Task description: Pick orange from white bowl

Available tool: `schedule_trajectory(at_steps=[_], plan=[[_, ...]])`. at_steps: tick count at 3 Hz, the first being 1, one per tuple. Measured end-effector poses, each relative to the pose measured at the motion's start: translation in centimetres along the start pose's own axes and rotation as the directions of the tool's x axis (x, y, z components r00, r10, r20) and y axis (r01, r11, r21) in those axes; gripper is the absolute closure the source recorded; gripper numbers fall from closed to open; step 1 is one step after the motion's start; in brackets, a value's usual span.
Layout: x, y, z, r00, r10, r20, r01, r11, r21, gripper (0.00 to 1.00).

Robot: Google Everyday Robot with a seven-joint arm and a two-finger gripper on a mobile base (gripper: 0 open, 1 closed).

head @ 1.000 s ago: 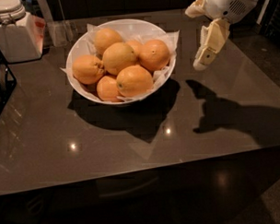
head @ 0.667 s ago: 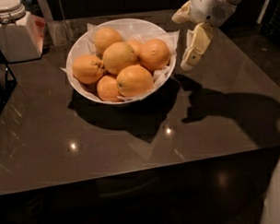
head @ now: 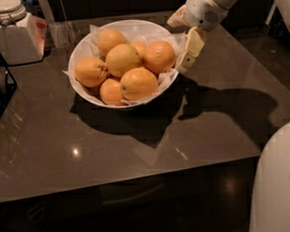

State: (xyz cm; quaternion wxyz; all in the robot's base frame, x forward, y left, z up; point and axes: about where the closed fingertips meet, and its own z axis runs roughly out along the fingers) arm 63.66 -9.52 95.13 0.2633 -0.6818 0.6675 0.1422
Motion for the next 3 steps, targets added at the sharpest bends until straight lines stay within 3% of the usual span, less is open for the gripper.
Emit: schedule_trajectory(at_steps=[1,2,3], plan=[[-0.65,-0.07,0.96,1.000,-0.013,0.011,0.013,0.9999,-0.003,0.00],[-0.66,-0.11,1.01,1.000,-0.013,0.012,0.013,0.9999,-0.002,0.14],[-0.68,-0.12,0.98,1.000,-0.013,0.012,0.013,0.9999,-0.002,0.47]])
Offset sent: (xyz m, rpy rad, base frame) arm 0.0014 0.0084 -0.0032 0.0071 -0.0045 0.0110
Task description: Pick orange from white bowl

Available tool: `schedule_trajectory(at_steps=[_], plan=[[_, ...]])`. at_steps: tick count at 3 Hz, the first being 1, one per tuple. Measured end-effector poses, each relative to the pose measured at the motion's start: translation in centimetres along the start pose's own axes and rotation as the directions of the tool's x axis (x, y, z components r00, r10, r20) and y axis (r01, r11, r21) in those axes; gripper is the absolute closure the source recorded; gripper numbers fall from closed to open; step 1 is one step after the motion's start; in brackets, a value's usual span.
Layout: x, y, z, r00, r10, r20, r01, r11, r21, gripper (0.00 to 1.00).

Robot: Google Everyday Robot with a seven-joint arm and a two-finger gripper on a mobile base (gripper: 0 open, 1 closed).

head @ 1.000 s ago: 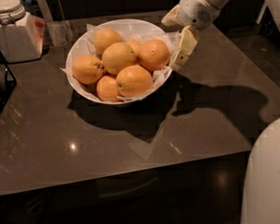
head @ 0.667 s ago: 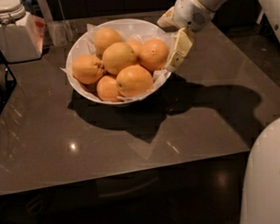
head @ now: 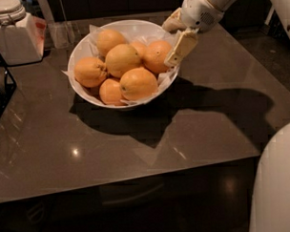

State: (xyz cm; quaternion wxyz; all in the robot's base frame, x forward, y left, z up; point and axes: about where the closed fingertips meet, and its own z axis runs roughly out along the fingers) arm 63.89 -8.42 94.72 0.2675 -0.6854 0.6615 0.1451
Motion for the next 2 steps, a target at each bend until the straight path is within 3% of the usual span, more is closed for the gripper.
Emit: schedule_trajectory(at_steps=[1,2], plan=[[-0.28,-0.09,-0.41,1.000,0.000,0.000,0.000,1.0000,0.000,0.34],[-1.06,0.43,-0.04,1.000,-0.006,-0.006,0.006,1.0000,-0.005,0.28]])
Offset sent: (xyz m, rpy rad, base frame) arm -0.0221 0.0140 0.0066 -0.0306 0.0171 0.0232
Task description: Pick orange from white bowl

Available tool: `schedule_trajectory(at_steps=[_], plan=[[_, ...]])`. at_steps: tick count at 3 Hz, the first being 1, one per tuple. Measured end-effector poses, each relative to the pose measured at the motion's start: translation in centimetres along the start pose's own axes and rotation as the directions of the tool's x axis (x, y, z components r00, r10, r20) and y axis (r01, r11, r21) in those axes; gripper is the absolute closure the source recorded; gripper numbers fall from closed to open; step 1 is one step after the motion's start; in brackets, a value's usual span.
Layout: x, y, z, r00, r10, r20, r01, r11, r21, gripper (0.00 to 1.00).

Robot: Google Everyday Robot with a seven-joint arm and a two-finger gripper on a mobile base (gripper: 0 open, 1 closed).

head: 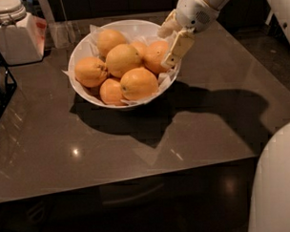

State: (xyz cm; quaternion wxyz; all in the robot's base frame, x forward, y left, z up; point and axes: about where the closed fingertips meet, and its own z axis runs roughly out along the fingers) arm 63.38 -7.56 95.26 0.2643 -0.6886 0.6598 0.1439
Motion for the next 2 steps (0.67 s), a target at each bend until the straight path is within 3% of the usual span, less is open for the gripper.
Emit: schedule_trajectory(at_steps=[1,2], plan=[[-0.2,0.5,0.6,1.000,0.005,0.014,-0.005,0.9998,-0.021,0.23],[-0.1,0.4,1.9,0.999,0.014,0.036,-0.012,0.9980,-0.062,0.27]])
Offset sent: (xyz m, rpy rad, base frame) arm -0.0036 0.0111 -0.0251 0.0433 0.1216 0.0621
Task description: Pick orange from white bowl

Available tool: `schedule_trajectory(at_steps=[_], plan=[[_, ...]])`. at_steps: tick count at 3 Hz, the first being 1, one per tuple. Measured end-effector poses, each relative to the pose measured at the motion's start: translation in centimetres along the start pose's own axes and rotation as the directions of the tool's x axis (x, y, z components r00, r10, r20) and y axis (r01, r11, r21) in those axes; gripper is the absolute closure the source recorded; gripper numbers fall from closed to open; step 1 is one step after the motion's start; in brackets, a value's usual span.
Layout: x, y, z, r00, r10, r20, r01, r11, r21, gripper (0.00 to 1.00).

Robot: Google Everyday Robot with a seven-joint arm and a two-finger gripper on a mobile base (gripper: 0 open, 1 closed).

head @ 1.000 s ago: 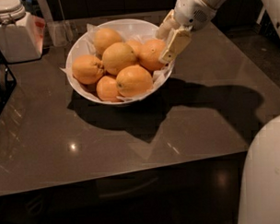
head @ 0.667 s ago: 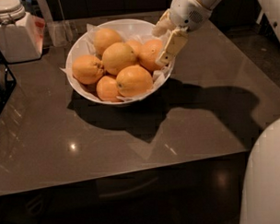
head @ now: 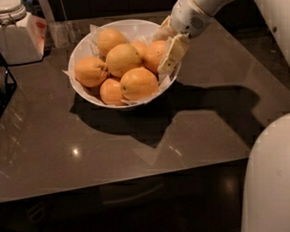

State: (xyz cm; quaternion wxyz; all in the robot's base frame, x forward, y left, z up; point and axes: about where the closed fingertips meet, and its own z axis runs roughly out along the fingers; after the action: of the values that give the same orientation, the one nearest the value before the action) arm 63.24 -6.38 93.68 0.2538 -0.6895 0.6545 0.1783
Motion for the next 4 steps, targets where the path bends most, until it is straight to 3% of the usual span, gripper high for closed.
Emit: schedule_trajectory(at_steps=[1,3,4], plan=[[0.4,-0.4,0.9,1.000,0.015,0.017,-0.015,0.9996,-0.025,0.36],[1.3,-0.7,1.1,0.999,0.046,0.023,-0.045,0.9984,-0.034,0.78],[1.1,-0.2,-0.2,0.999,0.034,0.027,-0.034,0.9994,0.007,0.99]])
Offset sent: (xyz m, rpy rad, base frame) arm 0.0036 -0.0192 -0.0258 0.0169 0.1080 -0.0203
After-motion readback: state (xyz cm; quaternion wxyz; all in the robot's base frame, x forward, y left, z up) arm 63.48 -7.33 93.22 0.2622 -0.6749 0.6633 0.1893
